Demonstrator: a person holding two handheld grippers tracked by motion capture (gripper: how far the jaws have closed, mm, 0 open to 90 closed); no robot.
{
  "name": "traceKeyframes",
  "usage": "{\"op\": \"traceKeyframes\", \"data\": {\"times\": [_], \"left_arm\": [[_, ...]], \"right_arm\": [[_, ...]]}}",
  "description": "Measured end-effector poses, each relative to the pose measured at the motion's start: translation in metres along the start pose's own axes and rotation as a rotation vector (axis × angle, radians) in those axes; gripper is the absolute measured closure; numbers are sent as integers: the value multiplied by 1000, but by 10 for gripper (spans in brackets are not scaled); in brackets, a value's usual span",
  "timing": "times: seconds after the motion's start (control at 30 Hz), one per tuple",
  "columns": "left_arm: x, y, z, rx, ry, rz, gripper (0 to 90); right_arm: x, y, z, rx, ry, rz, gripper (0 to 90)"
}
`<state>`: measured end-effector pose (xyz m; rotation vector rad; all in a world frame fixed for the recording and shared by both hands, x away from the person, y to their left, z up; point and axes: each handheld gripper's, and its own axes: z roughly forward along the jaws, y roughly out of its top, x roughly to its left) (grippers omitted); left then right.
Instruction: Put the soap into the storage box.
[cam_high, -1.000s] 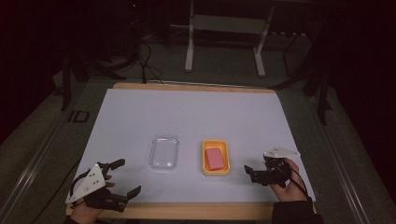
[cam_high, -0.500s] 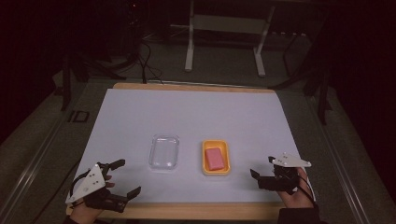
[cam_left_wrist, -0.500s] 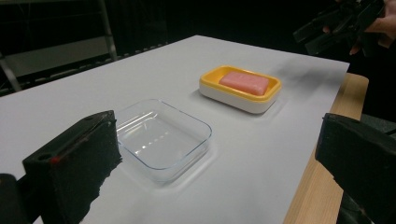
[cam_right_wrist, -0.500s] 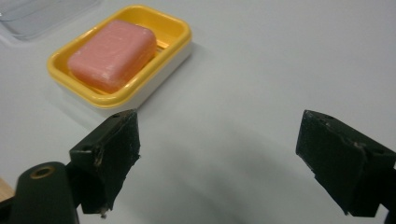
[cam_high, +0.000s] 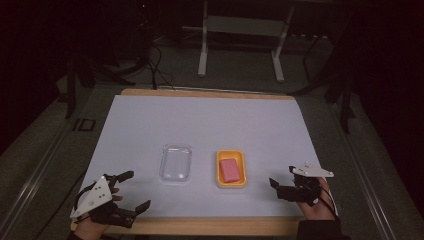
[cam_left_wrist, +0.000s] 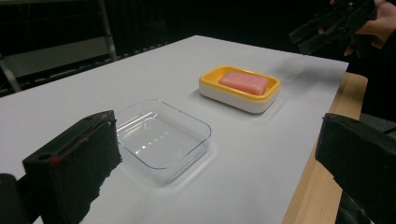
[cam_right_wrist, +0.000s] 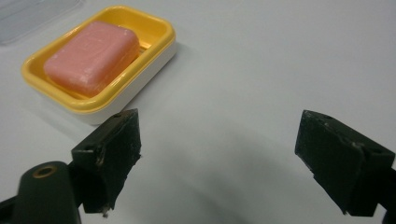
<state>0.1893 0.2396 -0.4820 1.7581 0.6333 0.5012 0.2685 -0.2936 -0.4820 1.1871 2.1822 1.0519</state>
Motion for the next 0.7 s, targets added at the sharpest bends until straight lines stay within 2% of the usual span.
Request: {"op": "traceKeyframes", "data": {"times": [0.2,0.7], "left_arm": [[0,0,0,1,0,1,2],[1,0,0,1,2,1,2]], "right_arm": [[-2,-1,3,-6,-19,1,142],[-5,-2,8,11,-17,8,144]]}}
